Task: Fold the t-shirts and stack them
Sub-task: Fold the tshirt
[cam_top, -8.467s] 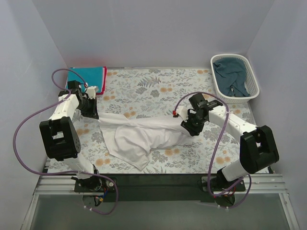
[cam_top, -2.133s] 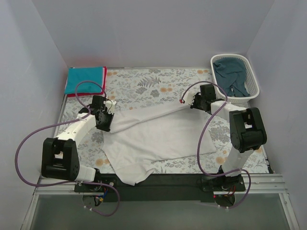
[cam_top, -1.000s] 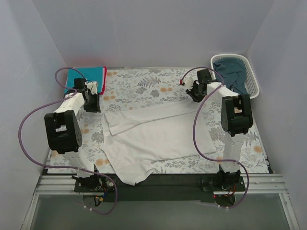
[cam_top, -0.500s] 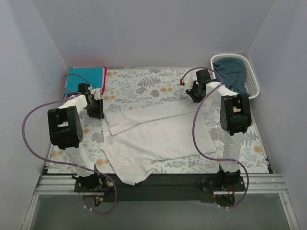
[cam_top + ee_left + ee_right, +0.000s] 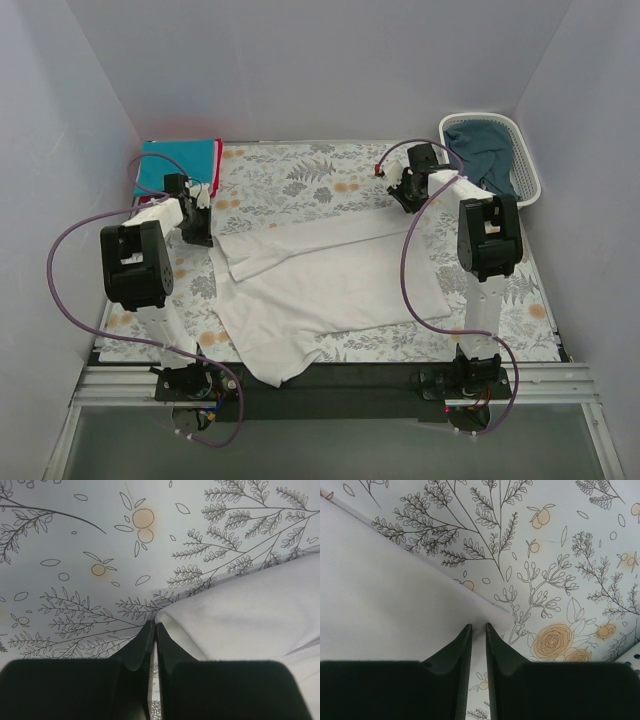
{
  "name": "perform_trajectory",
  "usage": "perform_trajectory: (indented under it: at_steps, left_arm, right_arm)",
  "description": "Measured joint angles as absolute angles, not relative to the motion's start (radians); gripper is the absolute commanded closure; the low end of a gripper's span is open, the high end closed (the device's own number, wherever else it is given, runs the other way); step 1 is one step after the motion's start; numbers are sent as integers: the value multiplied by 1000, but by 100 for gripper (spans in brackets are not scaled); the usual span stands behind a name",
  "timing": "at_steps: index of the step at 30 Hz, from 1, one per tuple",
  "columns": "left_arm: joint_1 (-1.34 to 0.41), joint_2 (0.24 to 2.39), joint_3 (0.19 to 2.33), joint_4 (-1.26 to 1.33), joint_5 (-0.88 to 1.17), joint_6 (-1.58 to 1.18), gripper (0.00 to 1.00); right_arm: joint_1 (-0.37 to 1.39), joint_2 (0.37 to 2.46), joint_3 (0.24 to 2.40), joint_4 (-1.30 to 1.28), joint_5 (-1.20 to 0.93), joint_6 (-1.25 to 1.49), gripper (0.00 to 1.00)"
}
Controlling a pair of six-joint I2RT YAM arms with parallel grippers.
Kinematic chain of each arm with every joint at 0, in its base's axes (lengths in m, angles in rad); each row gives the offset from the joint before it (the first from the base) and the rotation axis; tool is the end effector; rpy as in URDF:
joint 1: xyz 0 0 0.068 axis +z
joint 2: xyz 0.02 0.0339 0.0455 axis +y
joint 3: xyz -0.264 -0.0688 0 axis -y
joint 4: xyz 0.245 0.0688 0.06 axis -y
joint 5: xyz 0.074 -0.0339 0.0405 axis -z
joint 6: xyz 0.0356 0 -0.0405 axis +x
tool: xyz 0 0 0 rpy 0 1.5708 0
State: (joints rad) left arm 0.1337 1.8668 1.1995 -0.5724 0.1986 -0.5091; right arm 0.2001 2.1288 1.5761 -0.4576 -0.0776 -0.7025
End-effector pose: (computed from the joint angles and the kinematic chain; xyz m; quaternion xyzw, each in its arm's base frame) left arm 0.3597 0.0413 0.1585 -0.2945 0.9364 -0.1267 0.1429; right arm 0.4483 0.0937 0.1672 -0.4285 0.8594 -0.0326 0.2770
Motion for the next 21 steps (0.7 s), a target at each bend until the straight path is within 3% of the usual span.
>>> perform_trajectory:
  at_steps: [9,12,13,17,21]
  left_arm:
    - [123,1874,1211,-540,110,-544,100]
    - [123,1882,1232,-550,113,-542,83]
    - [123,1882,1237,-558,119,-540,73]
    - [126,1859,1263,-610,145,-531,62]
    - [128,1774,1279,-677,194,-528,62]
  right_arm:
    - [203,2143,1598,-459,-48,-682,75]
    - [202,2143,1606,-470,-57,-675,71]
    - [202,2144,1610,-479,-70,-671,68]
    - [197,2131,1615,-533,-132,-651,61]
    - [205,2084,1615,-607,-215,-615,58]
